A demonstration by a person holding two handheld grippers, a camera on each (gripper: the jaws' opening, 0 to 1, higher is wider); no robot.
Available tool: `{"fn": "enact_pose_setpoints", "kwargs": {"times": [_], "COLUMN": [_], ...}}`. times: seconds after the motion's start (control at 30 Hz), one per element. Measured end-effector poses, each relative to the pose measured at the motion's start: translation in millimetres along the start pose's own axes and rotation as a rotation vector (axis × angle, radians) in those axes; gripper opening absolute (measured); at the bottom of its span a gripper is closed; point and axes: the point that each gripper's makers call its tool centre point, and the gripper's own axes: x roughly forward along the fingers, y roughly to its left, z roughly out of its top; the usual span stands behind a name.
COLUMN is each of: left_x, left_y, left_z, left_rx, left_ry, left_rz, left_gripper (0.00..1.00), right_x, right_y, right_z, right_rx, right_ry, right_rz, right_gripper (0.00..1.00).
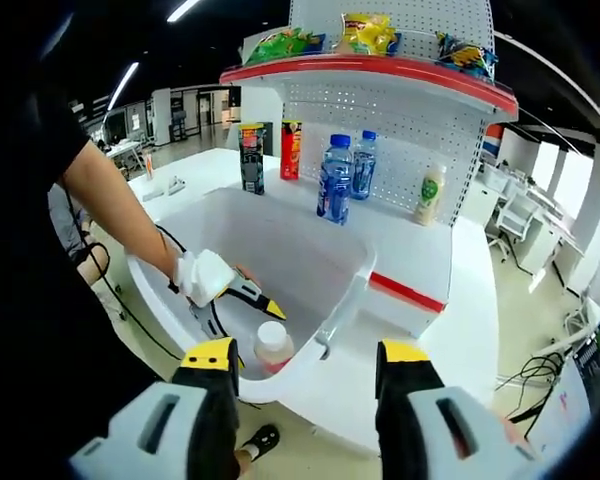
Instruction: Place the items from the shopping basket onto the snack and drink counter
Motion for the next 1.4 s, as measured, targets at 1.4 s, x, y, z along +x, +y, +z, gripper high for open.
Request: {"fn": "enact_pose_setpoints", "kwargs": {"times": [1.4], "left_x": [40.1], "left_y": [1.2], "left_z": [8.9], "left_rx": [-0.081], "left_ry": [-0.074], "left_rz": [-0.069], "left_gripper": [0.66], "right_x": [-3.5], "right_y": [-3.2], "right_z": [-30.6], "right_rx": [0.041], "right_ry": [0.114], "right_rz": [-0.068], "right_gripper": [0.54]}}
